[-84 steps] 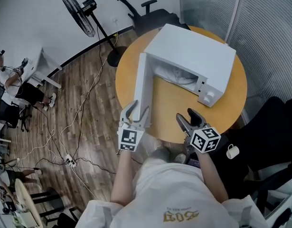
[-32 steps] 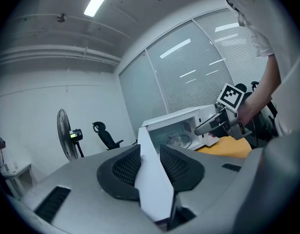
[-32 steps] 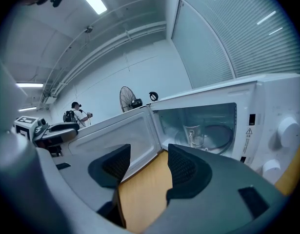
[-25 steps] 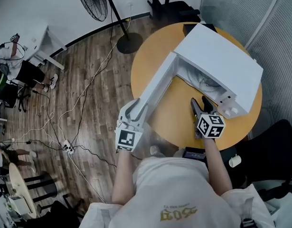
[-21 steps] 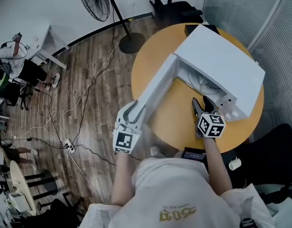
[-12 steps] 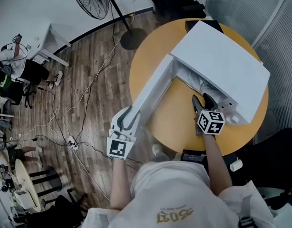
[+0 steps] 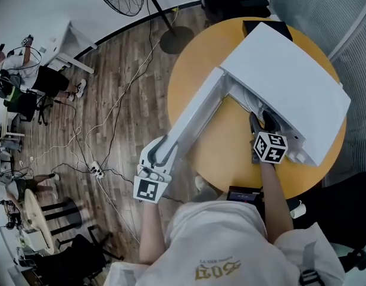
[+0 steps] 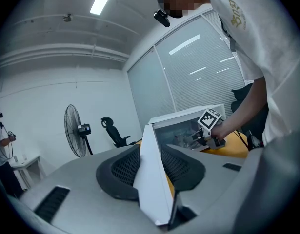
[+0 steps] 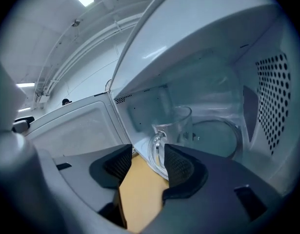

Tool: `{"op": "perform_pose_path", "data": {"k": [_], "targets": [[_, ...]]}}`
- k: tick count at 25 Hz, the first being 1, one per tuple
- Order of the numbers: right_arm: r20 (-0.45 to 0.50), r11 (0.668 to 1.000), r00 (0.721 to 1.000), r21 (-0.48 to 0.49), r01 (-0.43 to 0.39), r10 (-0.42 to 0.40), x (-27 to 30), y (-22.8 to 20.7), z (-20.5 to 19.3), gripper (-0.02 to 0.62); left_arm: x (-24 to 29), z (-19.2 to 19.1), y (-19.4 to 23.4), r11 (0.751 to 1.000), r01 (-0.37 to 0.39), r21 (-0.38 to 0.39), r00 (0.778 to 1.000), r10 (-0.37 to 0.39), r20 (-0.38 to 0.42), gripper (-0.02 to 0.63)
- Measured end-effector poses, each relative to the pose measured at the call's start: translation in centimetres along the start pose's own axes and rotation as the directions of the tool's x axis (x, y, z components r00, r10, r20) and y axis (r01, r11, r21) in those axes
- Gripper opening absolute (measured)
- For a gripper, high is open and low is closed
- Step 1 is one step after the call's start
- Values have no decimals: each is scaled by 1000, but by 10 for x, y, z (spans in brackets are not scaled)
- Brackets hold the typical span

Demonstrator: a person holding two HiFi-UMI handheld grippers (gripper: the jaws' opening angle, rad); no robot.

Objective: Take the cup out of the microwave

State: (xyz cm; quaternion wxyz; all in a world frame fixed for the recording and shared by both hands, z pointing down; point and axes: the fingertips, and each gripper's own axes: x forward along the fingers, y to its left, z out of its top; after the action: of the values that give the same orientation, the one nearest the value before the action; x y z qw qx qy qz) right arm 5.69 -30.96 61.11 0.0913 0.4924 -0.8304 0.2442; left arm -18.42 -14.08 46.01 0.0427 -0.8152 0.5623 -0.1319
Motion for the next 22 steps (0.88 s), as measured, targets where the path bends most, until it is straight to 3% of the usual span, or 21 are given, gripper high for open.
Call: {"op": "perform_pose_path", "data": {"k": [13,17,22], "targets": [[-26,998,1000,-53,-16,15,23,-4,-2,138,0,-2,-2,1000,0,-4,1000,0,-6,150],[-31,996,1000,-89,1,-4,25,-8,-1,48,0,1,-1,1000,1,-9,1000,-1,2,150],[-30,991,1000,-133,-12,8,27,-7,-2,43,0,-1,-1,1000,2,-9,1000,-2,-1,150]]}}
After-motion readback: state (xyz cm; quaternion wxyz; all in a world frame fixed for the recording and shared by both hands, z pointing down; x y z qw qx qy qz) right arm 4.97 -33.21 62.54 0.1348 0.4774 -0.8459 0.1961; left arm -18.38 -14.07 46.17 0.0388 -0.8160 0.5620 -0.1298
